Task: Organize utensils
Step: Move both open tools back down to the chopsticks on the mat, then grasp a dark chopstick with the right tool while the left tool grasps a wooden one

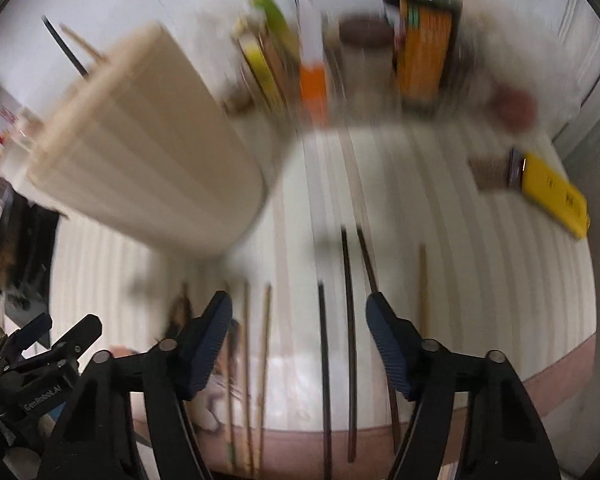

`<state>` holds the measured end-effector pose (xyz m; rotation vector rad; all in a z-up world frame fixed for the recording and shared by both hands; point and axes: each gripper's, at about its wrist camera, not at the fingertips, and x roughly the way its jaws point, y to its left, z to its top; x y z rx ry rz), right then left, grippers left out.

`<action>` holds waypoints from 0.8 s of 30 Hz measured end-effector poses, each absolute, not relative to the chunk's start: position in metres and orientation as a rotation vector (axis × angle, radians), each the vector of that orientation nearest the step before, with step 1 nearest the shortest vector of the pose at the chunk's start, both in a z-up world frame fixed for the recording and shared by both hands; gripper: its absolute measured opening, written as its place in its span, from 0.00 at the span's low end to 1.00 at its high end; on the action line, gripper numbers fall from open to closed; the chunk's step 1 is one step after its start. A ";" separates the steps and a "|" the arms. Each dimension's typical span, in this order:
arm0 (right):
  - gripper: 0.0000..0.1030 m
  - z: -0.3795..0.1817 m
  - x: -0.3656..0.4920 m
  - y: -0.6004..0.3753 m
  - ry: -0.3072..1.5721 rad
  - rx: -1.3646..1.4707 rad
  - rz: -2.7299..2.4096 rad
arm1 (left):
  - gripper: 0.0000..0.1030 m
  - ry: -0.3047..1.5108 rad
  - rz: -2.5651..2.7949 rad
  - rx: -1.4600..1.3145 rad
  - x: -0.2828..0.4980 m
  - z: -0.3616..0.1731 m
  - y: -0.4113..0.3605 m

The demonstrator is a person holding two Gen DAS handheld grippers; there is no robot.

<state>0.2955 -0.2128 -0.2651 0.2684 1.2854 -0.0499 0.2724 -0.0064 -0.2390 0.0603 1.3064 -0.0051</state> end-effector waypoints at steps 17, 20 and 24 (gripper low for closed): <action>0.33 -0.343 0.273 -0.213 1.493 0.289 -0.016 | 0.30 1.508 -0.090 0.080 0.256 -0.324 -0.043; 0.32 -0.353 0.271 -0.210 1.528 0.273 -0.009 | 0.05 1.510 -0.080 0.085 0.257 -0.321 -0.038; 0.16 -0.359 0.270 -0.201 1.553 0.191 -0.025 | 0.05 1.500 -0.046 0.089 0.261 -0.321 -0.021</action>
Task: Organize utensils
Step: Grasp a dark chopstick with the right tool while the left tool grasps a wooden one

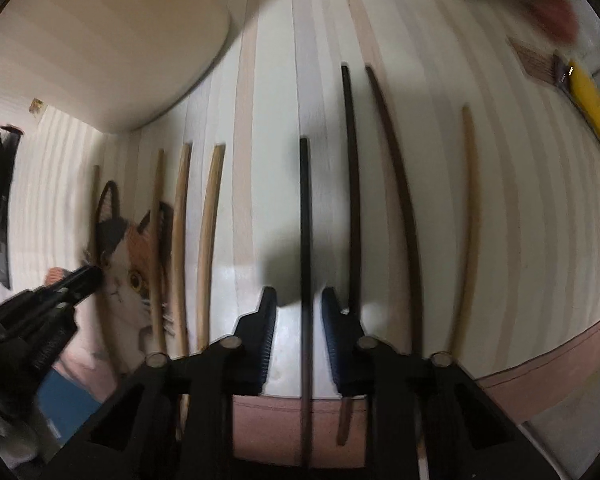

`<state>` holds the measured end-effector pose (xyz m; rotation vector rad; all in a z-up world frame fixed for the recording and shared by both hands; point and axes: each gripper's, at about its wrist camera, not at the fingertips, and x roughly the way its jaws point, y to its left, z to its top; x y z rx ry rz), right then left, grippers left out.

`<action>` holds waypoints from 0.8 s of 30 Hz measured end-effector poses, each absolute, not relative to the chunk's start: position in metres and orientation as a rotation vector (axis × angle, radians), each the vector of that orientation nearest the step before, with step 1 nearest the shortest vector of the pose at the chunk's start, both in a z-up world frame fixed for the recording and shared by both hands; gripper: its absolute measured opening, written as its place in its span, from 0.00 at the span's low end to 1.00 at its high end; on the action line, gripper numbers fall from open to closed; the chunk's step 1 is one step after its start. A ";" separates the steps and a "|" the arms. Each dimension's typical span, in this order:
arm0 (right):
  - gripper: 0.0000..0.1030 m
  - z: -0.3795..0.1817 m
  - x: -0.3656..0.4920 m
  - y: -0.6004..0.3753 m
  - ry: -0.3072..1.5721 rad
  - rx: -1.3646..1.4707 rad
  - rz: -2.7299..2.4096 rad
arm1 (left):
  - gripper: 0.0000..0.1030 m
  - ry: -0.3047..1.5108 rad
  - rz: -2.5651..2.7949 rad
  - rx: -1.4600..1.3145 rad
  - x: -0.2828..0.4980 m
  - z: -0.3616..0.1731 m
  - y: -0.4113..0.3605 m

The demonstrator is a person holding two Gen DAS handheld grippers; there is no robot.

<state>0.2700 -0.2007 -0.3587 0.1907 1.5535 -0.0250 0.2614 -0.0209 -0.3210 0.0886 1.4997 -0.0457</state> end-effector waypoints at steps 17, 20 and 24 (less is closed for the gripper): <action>0.07 -0.360 0.292 -0.162 1.615 0.049 -0.040 | 0.06 1.502 -0.047 0.094 0.253 -0.319 -0.005; 0.07 -0.362 0.287 -0.159 1.627 0.012 -0.034 | 0.06 1.517 -0.069 0.103 0.251 -0.321 -0.007; 0.07 -0.367 0.273 -0.154 1.627 -0.002 -0.044 | 0.05 1.520 -0.058 0.088 0.249 -0.322 -0.011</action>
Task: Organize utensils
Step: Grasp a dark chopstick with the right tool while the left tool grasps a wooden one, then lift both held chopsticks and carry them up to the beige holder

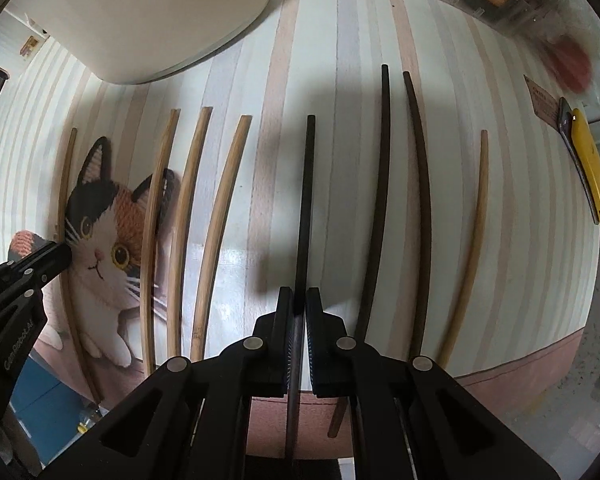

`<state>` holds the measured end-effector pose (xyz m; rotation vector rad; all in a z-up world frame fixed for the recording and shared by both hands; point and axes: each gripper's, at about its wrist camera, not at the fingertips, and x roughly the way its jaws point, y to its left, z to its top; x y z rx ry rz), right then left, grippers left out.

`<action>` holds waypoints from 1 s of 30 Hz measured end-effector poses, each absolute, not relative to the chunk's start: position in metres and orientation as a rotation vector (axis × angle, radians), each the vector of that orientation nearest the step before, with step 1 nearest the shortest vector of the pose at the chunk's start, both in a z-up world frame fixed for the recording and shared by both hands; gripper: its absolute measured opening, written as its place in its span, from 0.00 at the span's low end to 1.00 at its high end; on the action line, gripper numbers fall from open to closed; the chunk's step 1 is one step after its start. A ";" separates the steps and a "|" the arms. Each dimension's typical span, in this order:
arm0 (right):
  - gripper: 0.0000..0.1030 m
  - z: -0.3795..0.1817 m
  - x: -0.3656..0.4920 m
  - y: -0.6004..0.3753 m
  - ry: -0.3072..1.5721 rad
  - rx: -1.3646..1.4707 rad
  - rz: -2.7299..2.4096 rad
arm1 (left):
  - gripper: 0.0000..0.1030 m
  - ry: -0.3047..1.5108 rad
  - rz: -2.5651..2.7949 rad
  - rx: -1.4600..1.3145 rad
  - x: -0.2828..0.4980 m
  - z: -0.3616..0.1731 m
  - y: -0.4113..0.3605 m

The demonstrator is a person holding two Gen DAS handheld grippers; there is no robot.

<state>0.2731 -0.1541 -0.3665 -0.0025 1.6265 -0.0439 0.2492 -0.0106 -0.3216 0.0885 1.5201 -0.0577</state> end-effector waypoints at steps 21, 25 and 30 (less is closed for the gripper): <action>0.06 -0.380 0.299 -0.154 1.661 0.052 -0.085 | 0.05 1.488 -0.024 0.103 0.280 -0.321 -0.009; 0.06 -0.380 0.301 -0.158 1.648 0.071 -0.097 | 0.05 1.488 -0.020 0.096 0.280 -0.321 -0.007; 0.06 -0.370 0.291 -0.165 1.606 0.094 -0.107 | 0.05 1.453 -0.034 0.099 0.274 -0.305 -0.002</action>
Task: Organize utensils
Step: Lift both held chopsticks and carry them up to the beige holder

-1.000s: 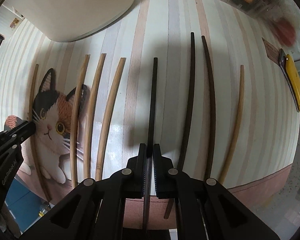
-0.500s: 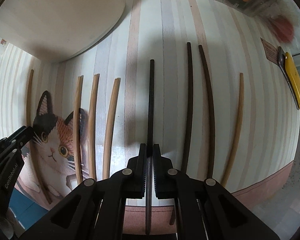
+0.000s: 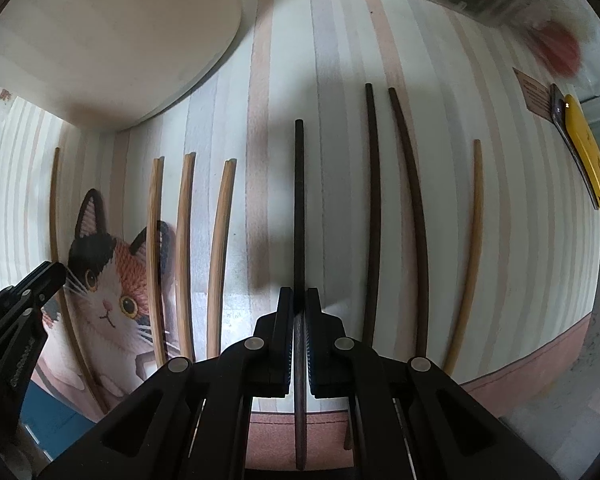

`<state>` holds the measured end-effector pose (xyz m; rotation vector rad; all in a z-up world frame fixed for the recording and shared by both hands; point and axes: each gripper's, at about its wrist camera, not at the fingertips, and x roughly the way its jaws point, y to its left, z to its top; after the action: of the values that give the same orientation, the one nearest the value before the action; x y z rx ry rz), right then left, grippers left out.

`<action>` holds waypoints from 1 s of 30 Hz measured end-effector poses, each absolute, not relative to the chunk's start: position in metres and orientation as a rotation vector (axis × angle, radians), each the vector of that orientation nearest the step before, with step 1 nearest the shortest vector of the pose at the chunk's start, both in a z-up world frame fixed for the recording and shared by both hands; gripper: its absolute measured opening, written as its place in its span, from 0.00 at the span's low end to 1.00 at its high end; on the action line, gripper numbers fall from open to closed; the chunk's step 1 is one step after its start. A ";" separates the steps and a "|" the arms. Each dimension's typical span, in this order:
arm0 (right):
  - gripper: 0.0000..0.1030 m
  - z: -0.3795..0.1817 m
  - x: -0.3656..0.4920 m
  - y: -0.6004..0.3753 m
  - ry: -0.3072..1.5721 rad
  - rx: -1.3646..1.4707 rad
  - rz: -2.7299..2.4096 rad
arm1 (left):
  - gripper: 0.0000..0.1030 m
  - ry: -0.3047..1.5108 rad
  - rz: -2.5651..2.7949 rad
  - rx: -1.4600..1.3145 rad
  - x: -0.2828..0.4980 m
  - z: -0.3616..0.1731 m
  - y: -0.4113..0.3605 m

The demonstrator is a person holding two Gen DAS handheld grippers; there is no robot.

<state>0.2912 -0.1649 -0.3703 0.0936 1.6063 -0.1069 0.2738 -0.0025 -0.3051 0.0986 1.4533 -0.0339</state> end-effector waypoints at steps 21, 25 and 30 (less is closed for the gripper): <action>0.05 -0.245 0.273 -0.180 1.232 0.138 -0.044 | 0.05 1.141 -0.003 -0.017 0.257 -0.182 0.044; 0.05 -0.222 0.283 -0.181 1.168 0.152 -0.035 | 0.04 1.060 0.007 -0.032 0.258 -0.158 0.056; 0.05 -0.184 0.286 -0.180 1.073 0.177 -0.015 | 0.04 0.983 0.018 -0.056 0.260 -0.126 0.067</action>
<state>0.2863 -0.1798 -0.1840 0.1766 1.0731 -0.0152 0.2601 0.0670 -0.1256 -0.0562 0.9830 0.0181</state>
